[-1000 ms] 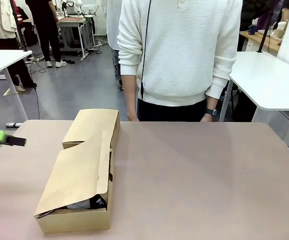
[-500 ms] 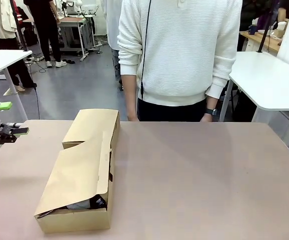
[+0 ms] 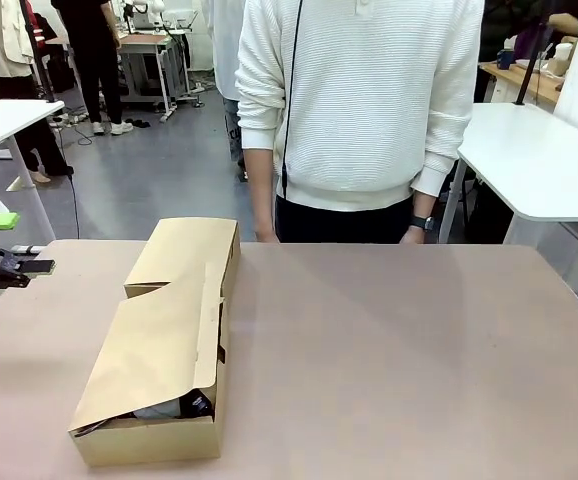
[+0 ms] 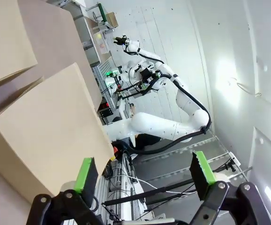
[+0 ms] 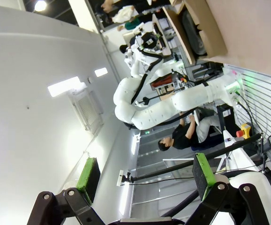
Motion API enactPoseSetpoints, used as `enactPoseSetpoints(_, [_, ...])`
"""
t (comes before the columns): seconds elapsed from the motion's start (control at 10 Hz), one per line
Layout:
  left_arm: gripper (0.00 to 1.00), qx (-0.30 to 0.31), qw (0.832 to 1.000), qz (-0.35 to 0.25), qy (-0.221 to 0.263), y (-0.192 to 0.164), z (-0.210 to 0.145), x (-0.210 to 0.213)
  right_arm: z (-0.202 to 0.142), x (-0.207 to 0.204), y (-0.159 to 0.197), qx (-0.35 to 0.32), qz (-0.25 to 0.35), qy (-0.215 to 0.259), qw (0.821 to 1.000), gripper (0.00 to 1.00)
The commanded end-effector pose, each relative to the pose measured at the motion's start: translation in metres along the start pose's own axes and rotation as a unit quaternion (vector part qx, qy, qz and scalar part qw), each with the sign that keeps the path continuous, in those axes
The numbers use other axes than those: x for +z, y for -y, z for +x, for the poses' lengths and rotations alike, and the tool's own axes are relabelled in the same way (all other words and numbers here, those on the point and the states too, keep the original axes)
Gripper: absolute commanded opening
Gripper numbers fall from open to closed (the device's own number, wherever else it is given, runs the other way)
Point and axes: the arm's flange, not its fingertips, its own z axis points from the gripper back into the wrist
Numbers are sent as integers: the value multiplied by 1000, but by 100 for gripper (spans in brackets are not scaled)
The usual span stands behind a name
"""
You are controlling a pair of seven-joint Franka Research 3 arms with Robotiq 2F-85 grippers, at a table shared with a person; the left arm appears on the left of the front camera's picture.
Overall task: Place items inside the box.
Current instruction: Close the lid of the Mailer Box closest to the robot.
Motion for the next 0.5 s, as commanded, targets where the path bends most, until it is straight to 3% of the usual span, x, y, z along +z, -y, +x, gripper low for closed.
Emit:
enactPoseSetpoints(0.0, [100, -6, 1000, -5, -3, 1, -3, 1, -3, -1, -7, -5, 10, 2, 1000, 100])
enactPoseSetpoints(0.4, [100, -6, 1000, -5, -3, 1, -3, 1, -3, -1, -7, -5, 10, 2, 1000, 100])
